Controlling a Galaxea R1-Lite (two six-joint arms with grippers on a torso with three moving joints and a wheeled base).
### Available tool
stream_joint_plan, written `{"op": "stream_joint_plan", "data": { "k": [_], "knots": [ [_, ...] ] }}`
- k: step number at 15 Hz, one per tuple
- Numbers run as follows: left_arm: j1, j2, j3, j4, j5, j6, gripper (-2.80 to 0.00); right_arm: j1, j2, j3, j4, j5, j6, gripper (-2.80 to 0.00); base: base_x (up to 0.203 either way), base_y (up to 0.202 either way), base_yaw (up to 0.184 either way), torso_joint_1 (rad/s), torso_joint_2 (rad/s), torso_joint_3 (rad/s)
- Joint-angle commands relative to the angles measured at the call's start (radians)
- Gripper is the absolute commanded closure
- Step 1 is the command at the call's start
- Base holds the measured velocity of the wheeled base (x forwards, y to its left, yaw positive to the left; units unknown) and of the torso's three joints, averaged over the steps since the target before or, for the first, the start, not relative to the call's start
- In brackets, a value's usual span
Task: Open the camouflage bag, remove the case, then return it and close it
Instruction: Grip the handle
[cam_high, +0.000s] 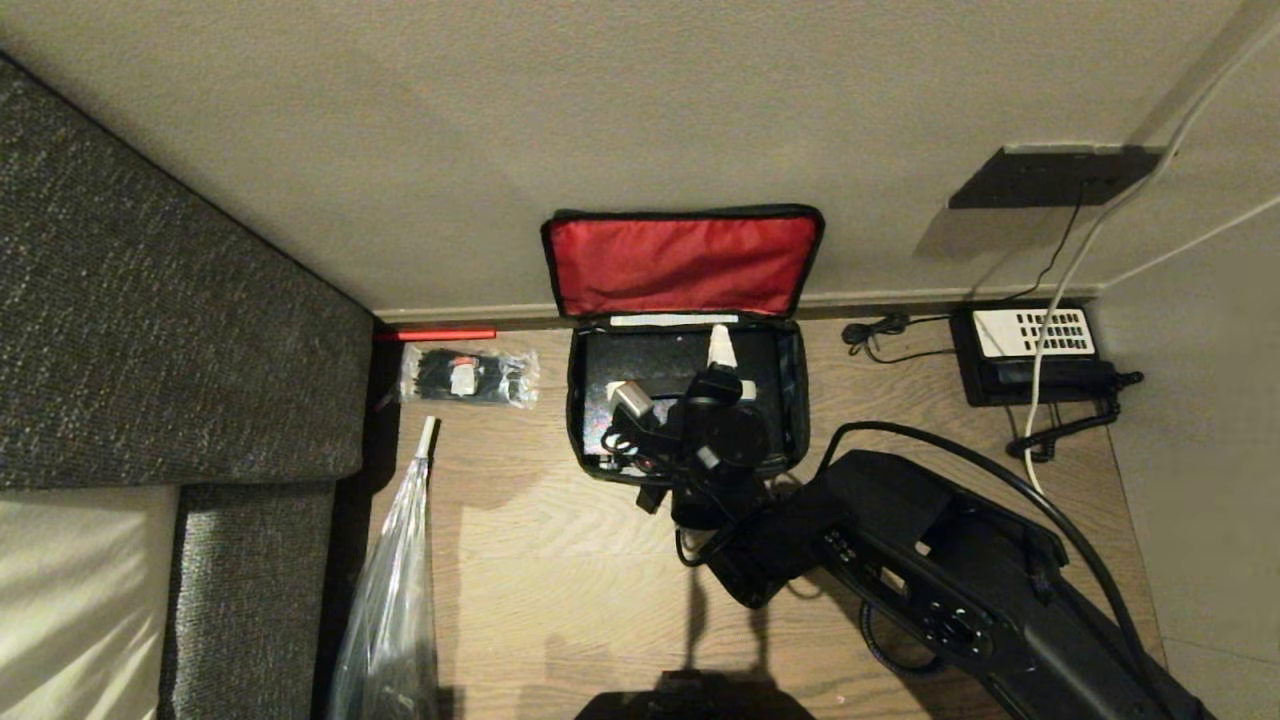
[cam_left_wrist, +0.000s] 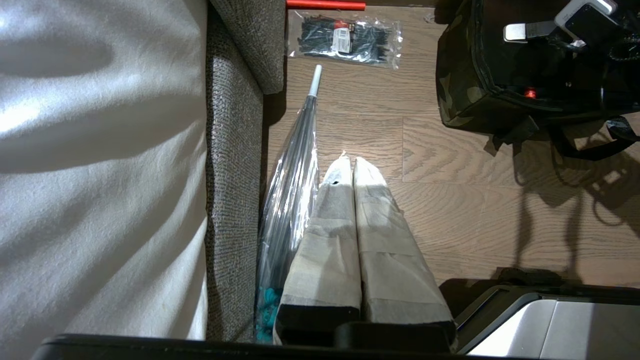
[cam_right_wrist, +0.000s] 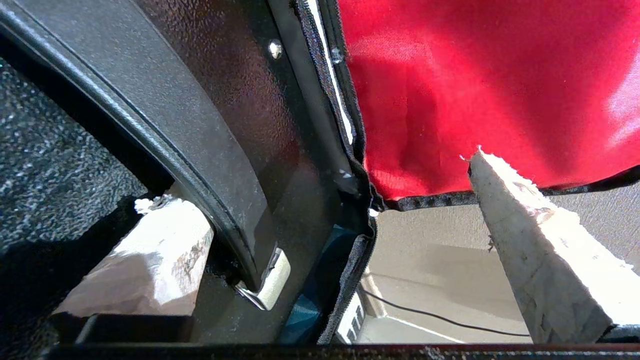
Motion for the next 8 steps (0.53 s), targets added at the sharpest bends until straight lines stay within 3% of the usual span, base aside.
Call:
{"op": "stream_joint_plan", "data": {
  "k": [1,8],
  "knots": [
    [0.0,-0.001,0.003,0.0,0.0,0.0,0.0,0.001,0.003,0.001,0.004,-0.004,-0.009,-2.8,0.0,0.0,0.0,0.0,0.0,0.0],
    [0.0,-0.002,0.003,0.0,0.0,0.0,0.0,0.002,0.022,-0.052,0.104,-0.003,-0.007,-2.8,0.0,0.0,0.0,0.0,0.0,0.0]
  ]
}}
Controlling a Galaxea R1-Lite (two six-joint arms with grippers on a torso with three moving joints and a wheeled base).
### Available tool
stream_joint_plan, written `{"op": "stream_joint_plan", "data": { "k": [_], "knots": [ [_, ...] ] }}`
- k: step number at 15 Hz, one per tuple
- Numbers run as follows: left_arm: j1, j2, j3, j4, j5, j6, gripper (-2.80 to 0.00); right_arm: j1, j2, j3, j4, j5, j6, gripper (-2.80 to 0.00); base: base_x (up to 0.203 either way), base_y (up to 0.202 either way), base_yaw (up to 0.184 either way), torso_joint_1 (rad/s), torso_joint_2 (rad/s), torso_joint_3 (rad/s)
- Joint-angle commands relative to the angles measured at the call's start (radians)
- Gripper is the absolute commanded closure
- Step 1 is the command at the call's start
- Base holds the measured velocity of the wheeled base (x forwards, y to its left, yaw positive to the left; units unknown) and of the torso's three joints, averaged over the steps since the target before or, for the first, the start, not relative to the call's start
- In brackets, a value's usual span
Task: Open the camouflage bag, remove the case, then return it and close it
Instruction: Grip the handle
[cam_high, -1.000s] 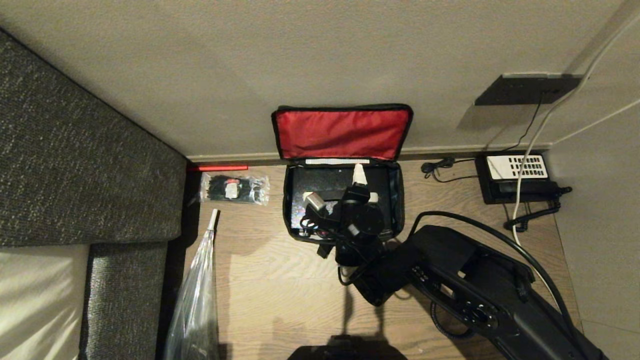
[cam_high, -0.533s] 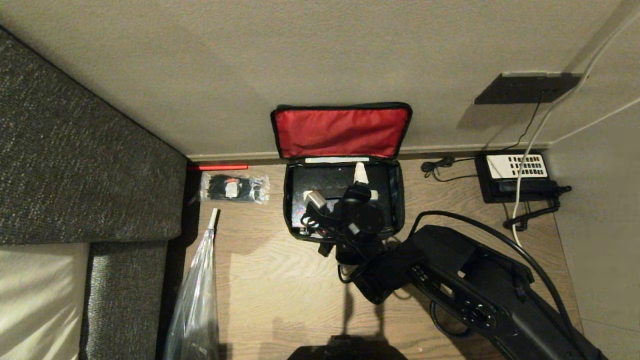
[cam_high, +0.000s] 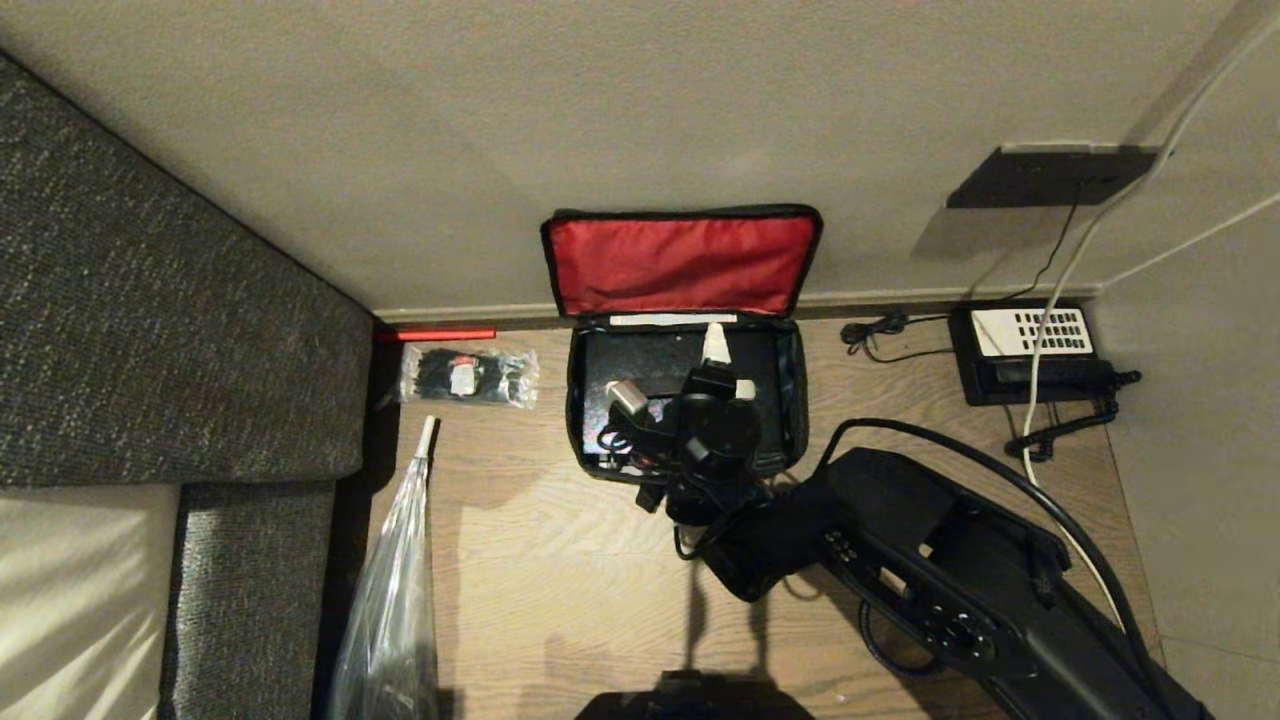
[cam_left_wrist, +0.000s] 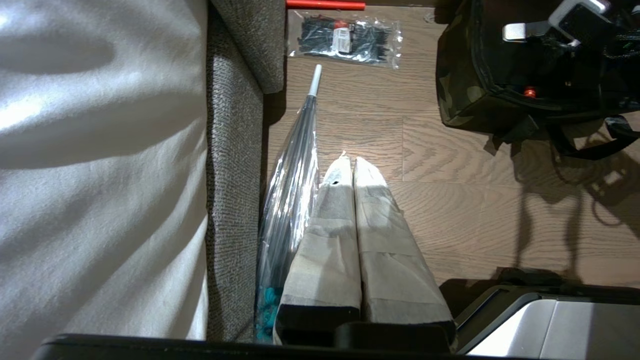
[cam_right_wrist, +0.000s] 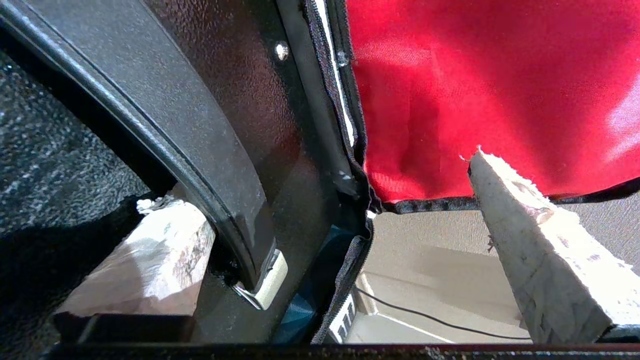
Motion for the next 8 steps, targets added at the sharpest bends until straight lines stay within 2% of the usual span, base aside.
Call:
{"op": "stream_joint_plan", "data": {
  "k": [1,4,7,8],
  "knots": [
    [0.0,-0.002,0.003,0.0,0.001,-0.001,0.0,0.0,0.021,-0.026,0.007,-0.003,-0.005,-2.8,0.0,0.0,0.0,0.0,0.0,0.0],
    [0.0,-0.002,0.003,0.0,0.001,-0.001,0.0,-0.001,0.034,-0.076,0.008,-0.003,-0.007,-2.8,0.0,0.0,0.0,0.0,0.0,0.0],
    [0.0,-0.002,0.003,0.0,0.001,-0.001,0.0,-0.001,0.035,-0.068,0.012,-0.002,-0.007,-2.8,0.0,0.0,0.0,0.0,0.0,0.0],
    [0.0,-0.002,0.003,0.0,0.001,-0.001,0.0,-0.001,0.034,-0.062,0.015,-0.001,-0.007,0.0,0.0,0.0,0.0,0.0,0.0,0.0]
  ]
}}
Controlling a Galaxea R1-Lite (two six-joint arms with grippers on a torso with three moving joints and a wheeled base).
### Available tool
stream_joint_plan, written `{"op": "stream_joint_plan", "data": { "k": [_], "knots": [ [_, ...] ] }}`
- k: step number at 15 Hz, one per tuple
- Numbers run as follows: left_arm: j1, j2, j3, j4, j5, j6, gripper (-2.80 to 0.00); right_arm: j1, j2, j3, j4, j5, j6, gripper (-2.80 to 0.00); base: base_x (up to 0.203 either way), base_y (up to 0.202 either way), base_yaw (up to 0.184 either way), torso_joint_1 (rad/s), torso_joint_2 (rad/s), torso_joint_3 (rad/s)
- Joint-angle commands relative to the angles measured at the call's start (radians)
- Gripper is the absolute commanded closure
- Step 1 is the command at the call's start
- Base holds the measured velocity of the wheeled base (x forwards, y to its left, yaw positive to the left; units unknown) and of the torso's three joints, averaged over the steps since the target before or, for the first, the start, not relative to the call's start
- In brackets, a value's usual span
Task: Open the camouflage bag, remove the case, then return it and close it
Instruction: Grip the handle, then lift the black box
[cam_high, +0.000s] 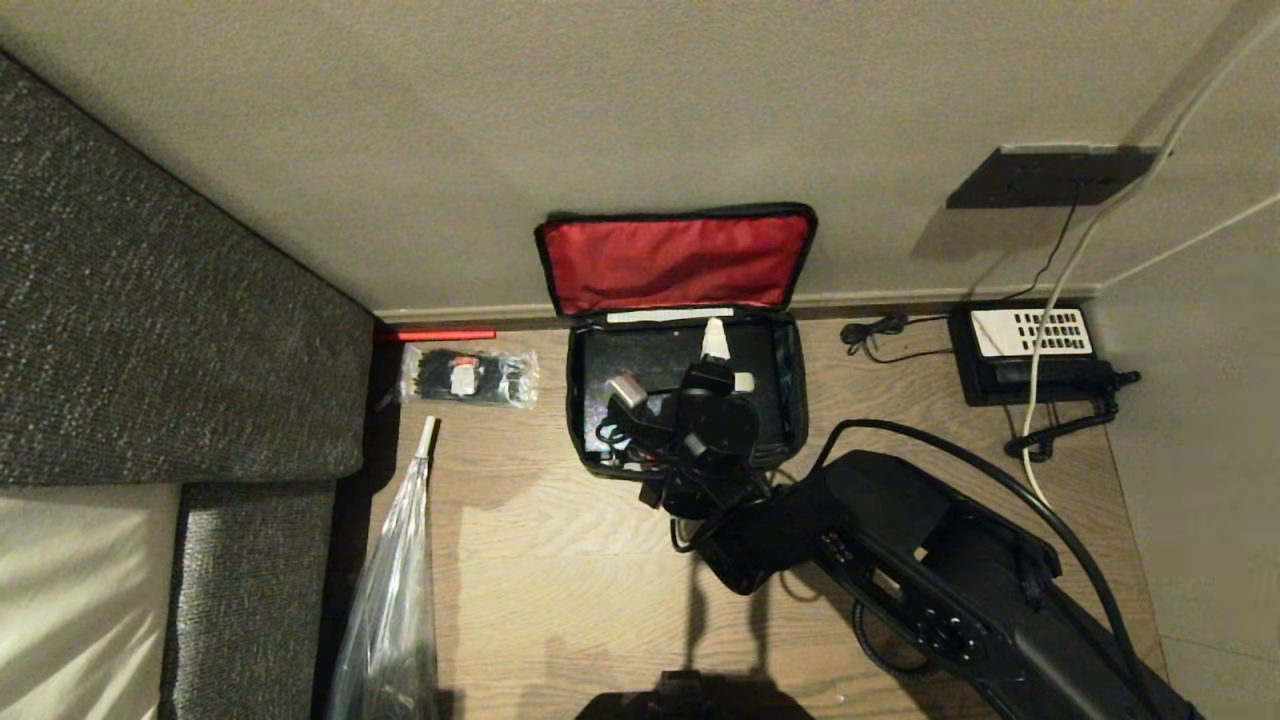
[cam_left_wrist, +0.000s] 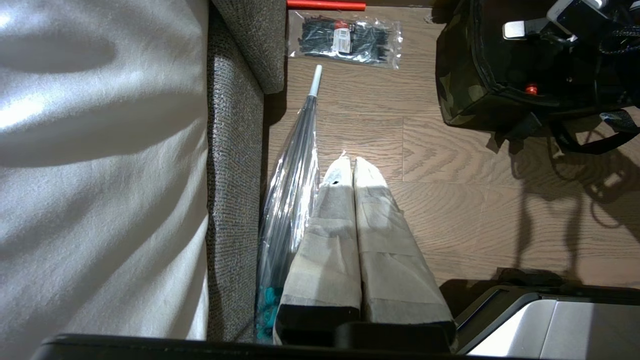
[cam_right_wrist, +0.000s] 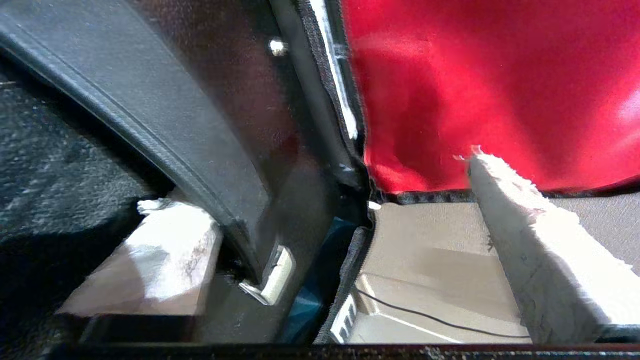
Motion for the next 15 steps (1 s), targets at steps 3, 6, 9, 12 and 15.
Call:
{"op": "stream_joint_plan", "data": {
  "k": [3,6,9,12,15],
  "knots": [
    [0.0,-0.002,0.003,0.0,0.0,-0.001,0.0,0.0,0.006,0.008,0.013,-0.003,0.017,0.0,0.0,0.0,0.0,0.0,0.0,0.0],
    [0.0,-0.002,0.003,0.0,0.0,-0.001,0.0,0.002,0.004,0.01,0.011,-0.003,0.021,0.0,0.0,0.0,0.0,0.0,0.0,0.0],
    [0.0,-0.001,0.003,0.0,0.0,-0.001,0.0,0.007,0.004,0.01,0.007,-0.003,0.022,0.0,0.0,0.0,0.0,0.0,0.0,0.0],
    [0.0,-0.001,0.003,0.0,0.0,-0.001,0.0,0.014,0.003,0.011,0.007,-0.004,0.026,0.0,0.0,0.0,0.0,0.0,0.0,0.0],
    [0.0,-0.002,0.003,0.0,0.0,-0.001,0.0,0.02,0.001,0.016,0.007,-0.005,0.03,0.0,0.0,0.0,0.0,0.0,0.0,0.0]
  ]
}}
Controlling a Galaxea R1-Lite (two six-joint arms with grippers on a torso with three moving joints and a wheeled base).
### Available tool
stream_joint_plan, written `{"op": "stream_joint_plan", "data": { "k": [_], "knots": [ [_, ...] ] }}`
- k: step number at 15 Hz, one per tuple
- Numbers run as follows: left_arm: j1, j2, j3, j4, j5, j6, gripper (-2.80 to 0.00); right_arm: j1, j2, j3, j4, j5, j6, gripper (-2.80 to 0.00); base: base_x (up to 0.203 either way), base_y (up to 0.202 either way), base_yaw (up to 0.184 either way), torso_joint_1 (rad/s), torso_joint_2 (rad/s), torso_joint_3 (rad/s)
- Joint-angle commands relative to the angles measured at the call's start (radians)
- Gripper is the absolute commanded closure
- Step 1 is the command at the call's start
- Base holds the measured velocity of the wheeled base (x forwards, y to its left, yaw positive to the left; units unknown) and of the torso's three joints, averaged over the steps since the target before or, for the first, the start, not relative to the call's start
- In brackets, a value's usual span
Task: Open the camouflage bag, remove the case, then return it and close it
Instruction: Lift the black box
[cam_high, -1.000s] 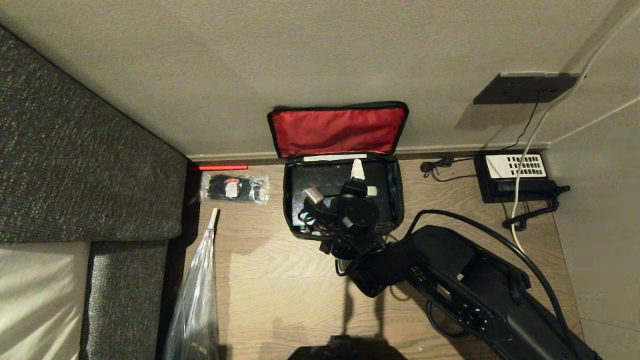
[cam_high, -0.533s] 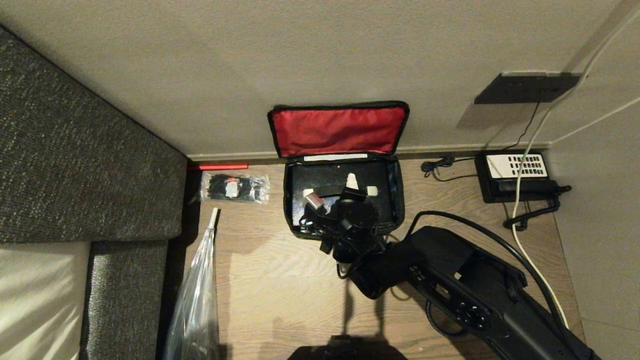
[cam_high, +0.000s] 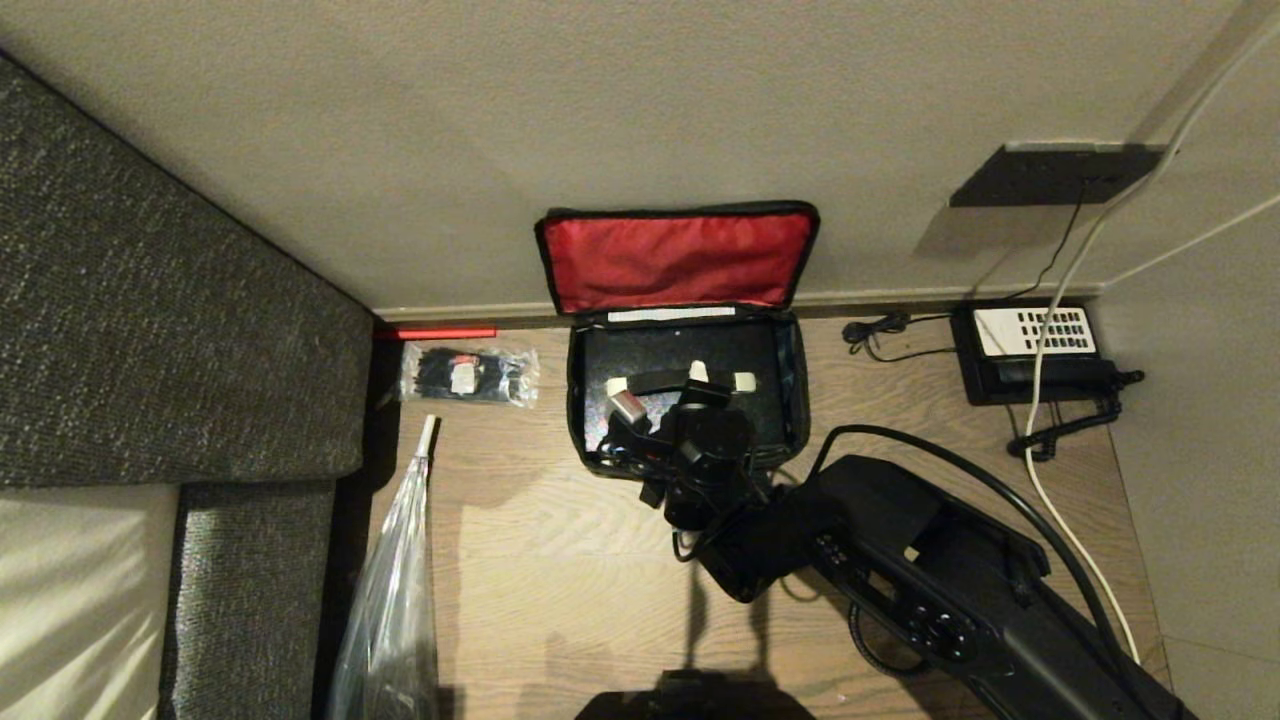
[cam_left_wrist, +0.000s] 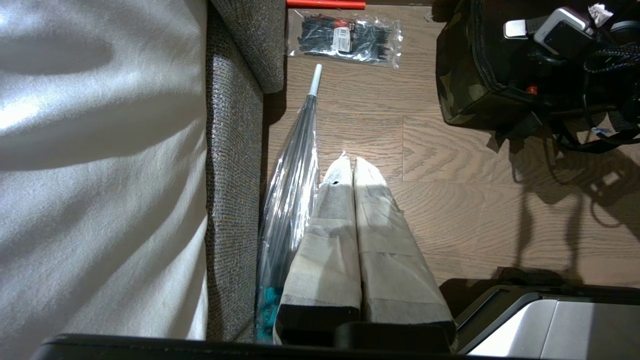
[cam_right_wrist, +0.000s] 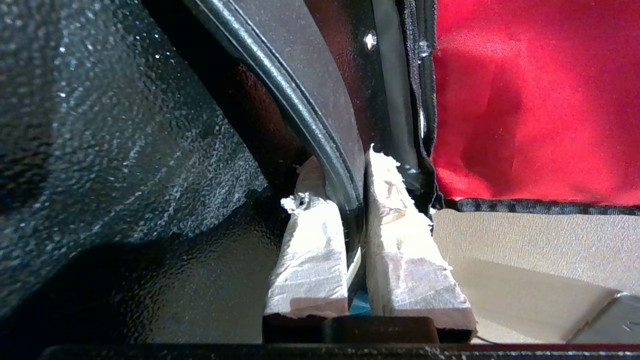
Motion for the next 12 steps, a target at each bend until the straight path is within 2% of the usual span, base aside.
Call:
{"op": "stream_joint_plan", "data": {
  "k": [1,8,12],
  "knots": [
    [0.0,-0.002,0.003,0.0,0.0,0.0,0.0,0.006,-0.006,0.001,-0.01,-0.005,-0.008,0.0,0.0,0.0,0.0,0.0,0.0,0.0],
    [0.0,0.0,0.003,0.0,0.0,0.0,0.0,0.054,-0.08,0.053,-0.046,-0.017,-0.028,0.0,0.0,0.0,0.0,0.0,0.0,0.0],
    [0.0,-0.002,0.003,0.0,0.0,0.0,0.0,0.148,-0.242,0.085,-0.002,-0.102,-0.04,0.0,0.0,0.0,0.0,0.0,0.0,0.0]
  ]
}}
